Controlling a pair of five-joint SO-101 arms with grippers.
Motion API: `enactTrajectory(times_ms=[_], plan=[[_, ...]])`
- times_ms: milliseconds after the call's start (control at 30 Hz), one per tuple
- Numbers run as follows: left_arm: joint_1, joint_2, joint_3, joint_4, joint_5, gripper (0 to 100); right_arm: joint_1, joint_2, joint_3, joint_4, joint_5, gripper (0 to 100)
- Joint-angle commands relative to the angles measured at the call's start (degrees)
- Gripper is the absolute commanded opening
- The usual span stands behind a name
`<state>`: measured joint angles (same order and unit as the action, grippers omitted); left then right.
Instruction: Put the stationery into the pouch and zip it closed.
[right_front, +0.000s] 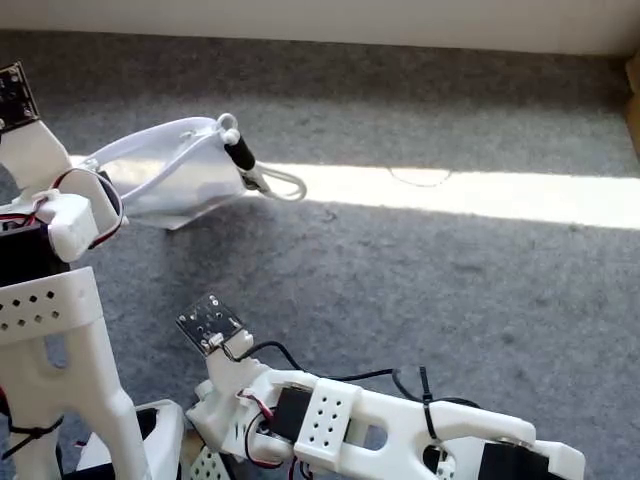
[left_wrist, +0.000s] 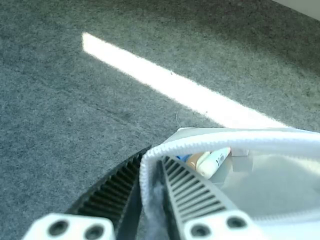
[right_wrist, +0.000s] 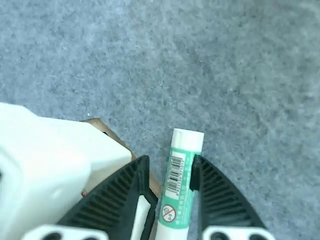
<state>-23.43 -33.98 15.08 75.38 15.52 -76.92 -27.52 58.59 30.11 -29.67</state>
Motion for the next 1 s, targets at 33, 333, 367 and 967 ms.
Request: enactTrajectory(times_ms=[33,333,367,967], plan=[[-1.54,-0.48,0.31,-1.49,-0.44,1,-0.31,1.19,-2.59,-1.01,0.88,13.4],[-1.54,-0.48,0.31,-1.41,-0.44,1,2.24,15.34,-4.35,-1.01,1.49,13.4],[-1.54,-0.48,0.31,-1.41,-0.53,1,2.95,15.78,-5.05,-0.92,2.73,13.4],[-1.54,-0.48,0.31,-1.41,-0.62,1,14.11,15.87,-6.29,5.14,28.22,0.5]])
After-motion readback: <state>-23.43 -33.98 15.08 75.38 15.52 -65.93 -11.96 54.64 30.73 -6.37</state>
